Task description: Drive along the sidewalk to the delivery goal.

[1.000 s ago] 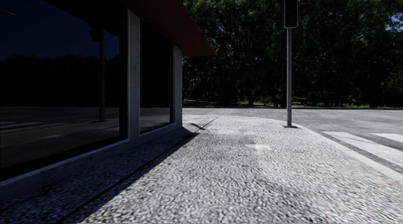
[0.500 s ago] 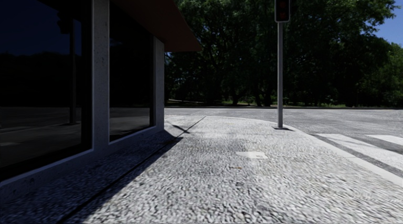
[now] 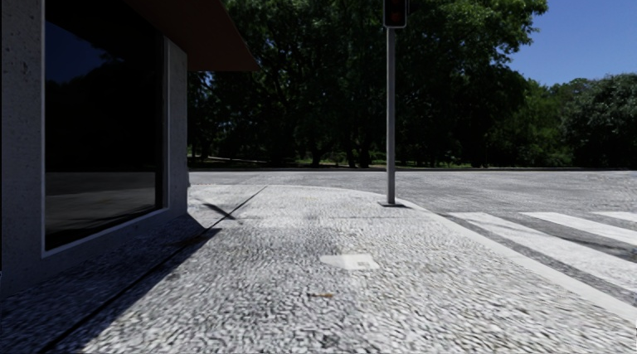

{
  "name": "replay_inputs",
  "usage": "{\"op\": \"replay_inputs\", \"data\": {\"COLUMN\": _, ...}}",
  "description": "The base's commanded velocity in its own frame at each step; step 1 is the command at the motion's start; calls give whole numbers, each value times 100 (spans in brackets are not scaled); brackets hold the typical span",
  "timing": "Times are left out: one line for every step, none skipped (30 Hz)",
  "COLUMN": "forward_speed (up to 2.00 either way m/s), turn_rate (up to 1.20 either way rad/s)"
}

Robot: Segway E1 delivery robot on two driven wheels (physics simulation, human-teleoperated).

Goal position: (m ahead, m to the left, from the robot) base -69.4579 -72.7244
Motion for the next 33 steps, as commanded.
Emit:
{"op": "replay_inputs", "data": {"forward_speed": 107, "turn_rate": -50}}
{"op": "replay_inputs", "data": {"forward_speed": 107, "turn_rate": -51}}
{"op": "replay_inputs", "data": {"forward_speed": 107, "turn_rate": -51}}
{"op": "replay_inputs", "data": {"forward_speed": 107, "turn_rate": -51}}
{"op": "replay_inputs", "data": {"forward_speed": 107, "turn_rate": -51}}
{"op": "replay_inputs", "data": {"forward_speed": 107, "turn_rate": -51}}
{"op": "replay_inputs", "data": {"forward_speed": 107, "turn_rate": -51}}
{"op": "replay_inputs", "data": {"forward_speed": 106, "turn_rate": -51}}
{"op": "replay_inputs", "data": {"forward_speed": 104, "turn_rate": -51}}
{"op": "replay_inputs", "data": {"forward_speed": 104, "turn_rate": -51}}
{"op": "replay_inputs", "data": {"forward_speed": 100, "turn_rate": -51}}
{"op": "replay_inputs", "data": {"forward_speed": 91, "turn_rate": -51}}
{"op": "replay_inputs", "data": {"forward_speed": 86, "turn_rate": -51}}
{"op": "replay_inputs", "data": {"forward_speed": 85, "turn_rate": -51}}
{"op": "replay_inputs", "data": {"forward_speed": 85, "turn_rate": -51}}
{"op": "replay_inputs", "data": {"forward_speed": 85, "turn_rate": -51}}
{"op": "replay_inputs", "data": {"forward_speed": 85, "turn_rate": -51}}
{"op": "replay_inputs", "data": {"forward_speed": 85, "turn_rate": -51}}
{"op": "replay_inputs", "data": {"forward_speed": 84, "turn_rate": -51}}
{"op": "replay_inputs", "data": {"forward_speed": 84, "turn_rate": -51}}
{"op": "replay_inputs", "data": {"forward_speed": 84, "turn_rate": -51}}
{"op": "replay_inputs", "data": {"forward_speed": 84, "turn_rate": -51}}
{"op": "replay_inputs", "data": {"forward_speed": 84, "turn_rate": -51}}
{"op": "replay_inputs", "data": {"forward_speed": 85, "turn_rate": -51}}
{"op": "replay_inputs", "data": {"forward_speed": 87, "turn_rate": -51}}
{"op": "replay_inputs", "data": {"forward_speed": 89, "turn_rate": -51}}
{"op": "replay_inputs", "data": {"forward_speed": 89, "turn_rate": -51}}
{"op": "replay_inputs", "data": {"forward_speed": 91, "turn_rate": -51}}
{"op": "replay_inputs", "data": {"forward_speed": 93, "turn_rate": -51}}
{"op": "replay_inputs", "data": {"forward_speed": 95, "turn_rate": -51}}
{"op": "replay_inputs", "data": {"forward_speed": 98, "turn_rate": -51}}
{"op": "replay_inputs", "data": {"forward_speed": 99, "turn_rate": -51}}
{"op": "replay_inputs", "data": {"forward_speed": 99, "turn_rate": -51}}
